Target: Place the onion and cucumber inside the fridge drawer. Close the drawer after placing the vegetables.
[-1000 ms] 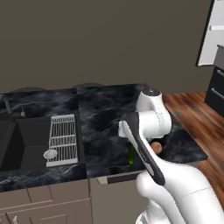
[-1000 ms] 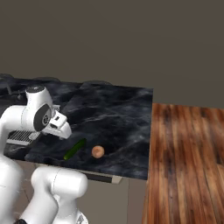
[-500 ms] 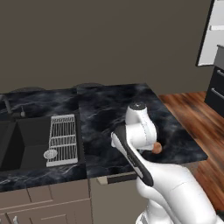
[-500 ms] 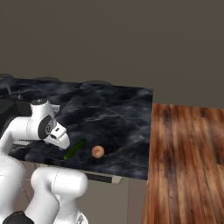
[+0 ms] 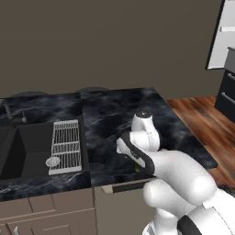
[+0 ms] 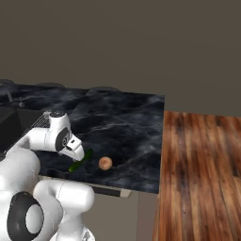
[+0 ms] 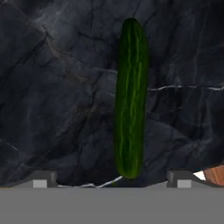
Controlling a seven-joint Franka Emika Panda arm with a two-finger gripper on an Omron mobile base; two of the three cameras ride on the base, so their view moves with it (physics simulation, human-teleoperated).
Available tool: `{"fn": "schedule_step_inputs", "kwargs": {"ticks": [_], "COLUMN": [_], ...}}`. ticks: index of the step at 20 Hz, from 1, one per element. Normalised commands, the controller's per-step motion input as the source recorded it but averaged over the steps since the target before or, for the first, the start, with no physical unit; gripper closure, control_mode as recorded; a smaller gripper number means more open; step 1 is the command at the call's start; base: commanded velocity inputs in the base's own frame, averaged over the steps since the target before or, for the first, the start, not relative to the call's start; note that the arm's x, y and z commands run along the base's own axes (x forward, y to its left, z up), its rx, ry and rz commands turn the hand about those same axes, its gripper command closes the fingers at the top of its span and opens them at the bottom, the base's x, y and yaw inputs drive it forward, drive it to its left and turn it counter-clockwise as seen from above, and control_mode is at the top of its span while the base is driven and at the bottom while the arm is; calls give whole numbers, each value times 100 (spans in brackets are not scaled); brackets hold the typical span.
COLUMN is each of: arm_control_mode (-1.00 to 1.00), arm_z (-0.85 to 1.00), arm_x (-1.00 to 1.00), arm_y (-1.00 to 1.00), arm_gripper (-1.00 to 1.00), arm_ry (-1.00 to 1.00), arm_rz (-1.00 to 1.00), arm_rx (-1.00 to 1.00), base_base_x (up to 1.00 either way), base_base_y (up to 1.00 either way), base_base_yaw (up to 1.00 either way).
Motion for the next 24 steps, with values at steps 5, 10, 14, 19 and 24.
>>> {"fn": "schedule_step_inputs", "kwargs": {"ticks": [5,10,14,19,24], "arm_control_mode": [-100,-100,-100,-100,-100], "arm_z": [-31,-22,-23,-22,-31], "arm_x": [52,3,0,-2,0], "arm_y": [-1,-12,-4,-11,0], "arm_gripper": [-100,-100,-100,-100,-100], "arm_ry": [12,3,3,0,0], "arm_rz": [0,0,0,0,0], "arm_rx": [1,0,0,0,0], "base_base_x": [0,0,0,0,0], "base_base_y": [0,0,0,0,0], "base_base_yaw": [0,0,0,0,0]}}
